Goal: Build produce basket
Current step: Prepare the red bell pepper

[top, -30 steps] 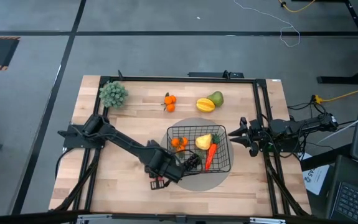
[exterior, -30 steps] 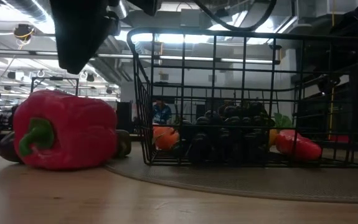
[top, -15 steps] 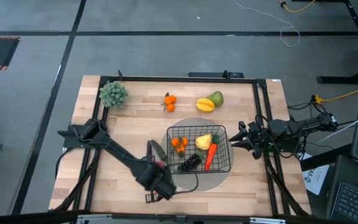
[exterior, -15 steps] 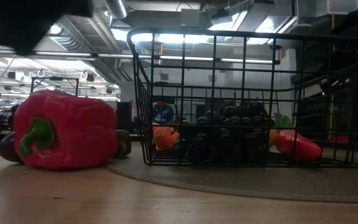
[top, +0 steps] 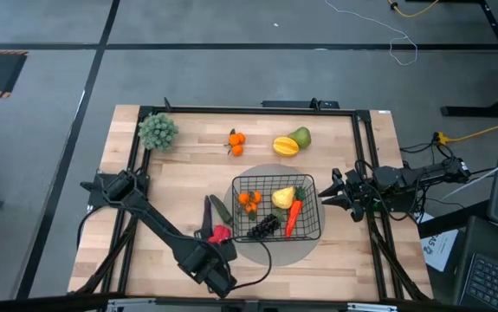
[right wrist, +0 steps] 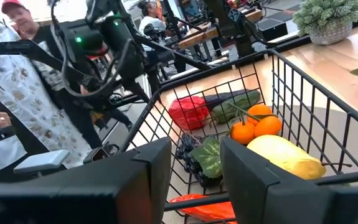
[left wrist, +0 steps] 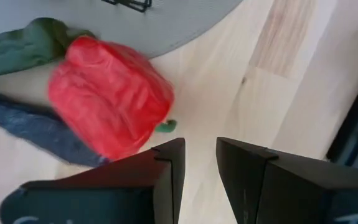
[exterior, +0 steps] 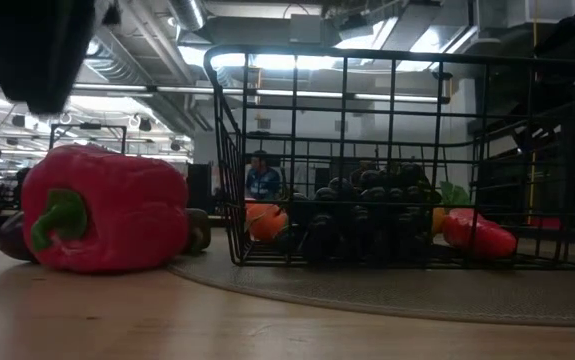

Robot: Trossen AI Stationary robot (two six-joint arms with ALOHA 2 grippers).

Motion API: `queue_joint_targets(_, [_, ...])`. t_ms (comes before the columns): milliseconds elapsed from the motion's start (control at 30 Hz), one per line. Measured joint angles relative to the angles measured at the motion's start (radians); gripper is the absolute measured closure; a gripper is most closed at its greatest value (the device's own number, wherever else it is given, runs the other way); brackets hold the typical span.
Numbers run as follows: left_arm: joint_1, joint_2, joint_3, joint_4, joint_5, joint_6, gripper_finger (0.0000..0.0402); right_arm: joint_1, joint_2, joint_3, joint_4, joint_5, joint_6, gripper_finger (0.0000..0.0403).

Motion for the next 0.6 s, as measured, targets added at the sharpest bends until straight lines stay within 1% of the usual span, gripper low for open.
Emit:
queue_joint_targets(133, [0.009,0.001,-0.046,0.046,-0.007,0.021,0.0322,0.000,0.000,0.000,0.000,0.000,0.000,0.0272])
queue_joint_targets(233, [0.030,0.001,-0.074,0.045,-0.005,0.028,0.0322,0.000,0.000,0.000,0.000,0.000,0.010,0.0272])
queue_joint_targets(367, [0.054,0.002,-0.114,0.080,-0.045,0.027,0.0322,0.000,0.000,0.000,0.000,0.001,0.040,0.0272])
queue_joint_targets(467, [0.066,0.002,-0.148,0.100,-0.044,-0.011,0.0322,0.000,0.000,0.000,0.000,0.001,0.055,0.0272])
queue_joint_targets(600, [0.064,0.002,-0.178,0.066,-0.049,-0.068,0.0322,0.000,0.000,0.000,0.000,0.001,0.053,0.0272])
